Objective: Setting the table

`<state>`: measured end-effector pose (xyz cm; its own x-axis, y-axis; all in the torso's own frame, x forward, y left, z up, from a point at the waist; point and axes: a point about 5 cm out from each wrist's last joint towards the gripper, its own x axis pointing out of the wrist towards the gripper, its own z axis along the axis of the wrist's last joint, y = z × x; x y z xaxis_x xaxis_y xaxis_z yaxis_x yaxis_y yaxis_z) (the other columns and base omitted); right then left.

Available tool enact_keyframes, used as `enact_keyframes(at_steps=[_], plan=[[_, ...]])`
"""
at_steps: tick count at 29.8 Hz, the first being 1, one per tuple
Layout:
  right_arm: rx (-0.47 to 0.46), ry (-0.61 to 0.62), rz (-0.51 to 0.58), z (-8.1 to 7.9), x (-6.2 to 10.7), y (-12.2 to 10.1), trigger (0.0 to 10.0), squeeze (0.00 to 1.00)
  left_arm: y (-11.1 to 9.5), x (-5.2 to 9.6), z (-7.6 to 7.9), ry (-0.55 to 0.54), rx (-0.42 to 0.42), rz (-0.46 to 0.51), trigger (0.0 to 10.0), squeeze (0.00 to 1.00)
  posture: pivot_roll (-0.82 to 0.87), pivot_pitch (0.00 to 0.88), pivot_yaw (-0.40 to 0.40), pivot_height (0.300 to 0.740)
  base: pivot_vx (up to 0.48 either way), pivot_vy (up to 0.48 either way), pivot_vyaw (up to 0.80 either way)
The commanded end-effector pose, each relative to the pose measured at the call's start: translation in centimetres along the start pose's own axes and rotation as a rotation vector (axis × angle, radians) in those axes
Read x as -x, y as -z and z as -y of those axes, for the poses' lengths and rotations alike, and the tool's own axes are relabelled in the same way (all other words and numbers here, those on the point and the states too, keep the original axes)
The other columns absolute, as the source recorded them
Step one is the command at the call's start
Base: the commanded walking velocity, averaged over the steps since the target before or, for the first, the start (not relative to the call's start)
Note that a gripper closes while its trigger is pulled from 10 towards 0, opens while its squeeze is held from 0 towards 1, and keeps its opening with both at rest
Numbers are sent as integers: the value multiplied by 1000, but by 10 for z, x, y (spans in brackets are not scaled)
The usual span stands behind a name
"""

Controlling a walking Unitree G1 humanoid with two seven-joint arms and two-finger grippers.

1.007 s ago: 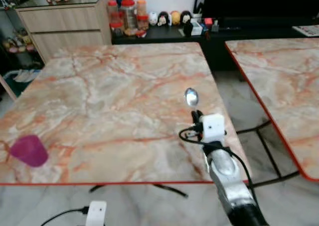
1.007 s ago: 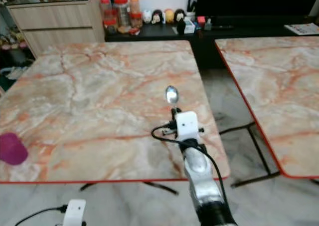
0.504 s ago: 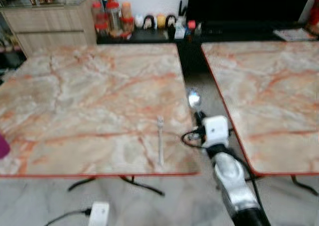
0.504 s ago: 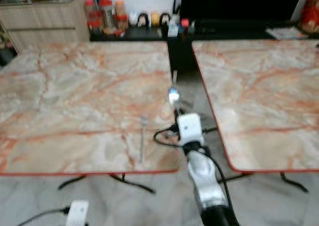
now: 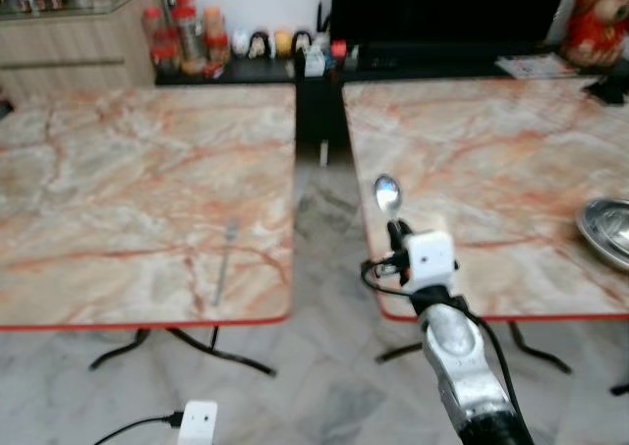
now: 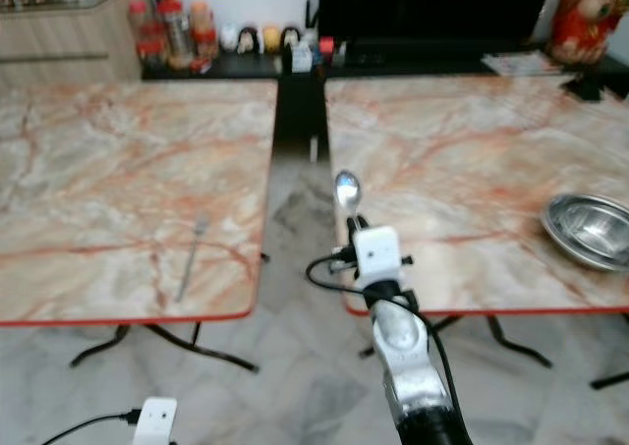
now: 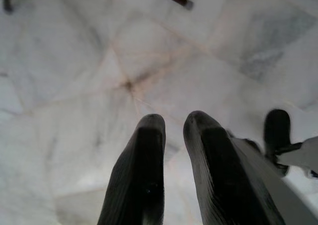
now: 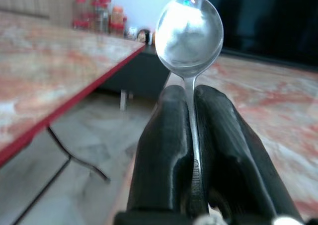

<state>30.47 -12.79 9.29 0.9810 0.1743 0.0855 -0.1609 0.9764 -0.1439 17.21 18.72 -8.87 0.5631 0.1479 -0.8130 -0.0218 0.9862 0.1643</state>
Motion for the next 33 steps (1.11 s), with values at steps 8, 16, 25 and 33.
enact_keyframes(at_steps=[8,16,25,33], plan=[[-3,-11,42,-3,-6,-10,10000,0,3,0,-3,-4,-12,-12,10000,0,-93,0,18,740,0,-480,0],[-3,-10,44,-4,-8,-11,10000,0,1,0,-2,-1,-13,-9,10000,0,-97,0,24,740,0,-480,0],[-5,-5,41,-4,-7,-10,10000,0,4,0,-5,-4,-19,-15,10000,0,-98,0,30,740,0,-480,0],[3,2,40,-1,-6,-9,10000,0,5,1,-4,3,-31,-18,10000,0,-110,0,38,740,0,-480,0]])
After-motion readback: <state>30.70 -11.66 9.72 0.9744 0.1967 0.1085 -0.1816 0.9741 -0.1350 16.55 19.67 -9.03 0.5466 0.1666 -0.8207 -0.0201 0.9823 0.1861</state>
